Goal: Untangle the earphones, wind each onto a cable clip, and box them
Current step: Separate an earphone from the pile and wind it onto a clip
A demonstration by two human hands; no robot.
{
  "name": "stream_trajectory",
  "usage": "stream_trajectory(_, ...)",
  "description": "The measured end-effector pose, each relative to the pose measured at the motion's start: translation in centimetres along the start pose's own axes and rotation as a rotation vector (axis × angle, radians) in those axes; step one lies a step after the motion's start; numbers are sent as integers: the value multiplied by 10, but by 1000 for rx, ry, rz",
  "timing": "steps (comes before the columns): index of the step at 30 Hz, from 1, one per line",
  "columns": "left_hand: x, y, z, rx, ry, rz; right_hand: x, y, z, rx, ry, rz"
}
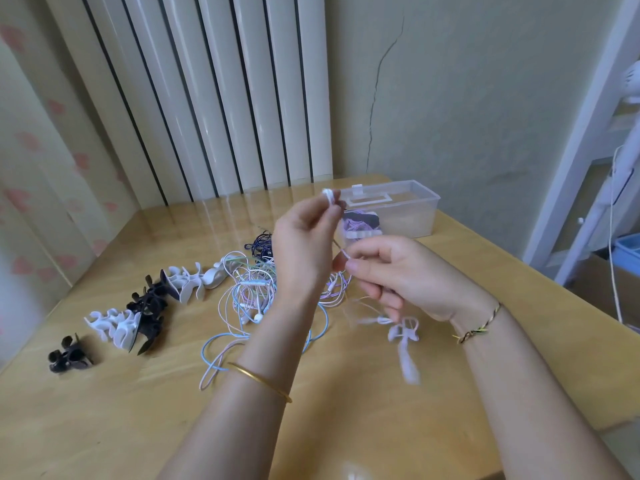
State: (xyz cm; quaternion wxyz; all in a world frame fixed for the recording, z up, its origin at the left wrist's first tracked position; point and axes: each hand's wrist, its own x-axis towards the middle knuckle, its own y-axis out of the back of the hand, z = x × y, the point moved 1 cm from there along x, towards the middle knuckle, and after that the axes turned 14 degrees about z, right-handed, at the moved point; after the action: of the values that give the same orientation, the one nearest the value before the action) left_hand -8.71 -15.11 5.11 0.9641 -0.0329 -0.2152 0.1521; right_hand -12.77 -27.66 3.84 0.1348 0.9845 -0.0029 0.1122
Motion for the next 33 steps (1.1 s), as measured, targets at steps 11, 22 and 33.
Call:
stream_trajectory(11, 13, 8, -8, 758, -541, -136, 18, 38, 14, -1, 135, 440)
stream_trajectory(22, 6, 9, 10, -119, 493, -526, 24, 20, 23, -55, 157, 547)
stream_trajectory(33, 8, 5, 0, 640, -458, -351, 3, 27, 9, 91, 42, 225)
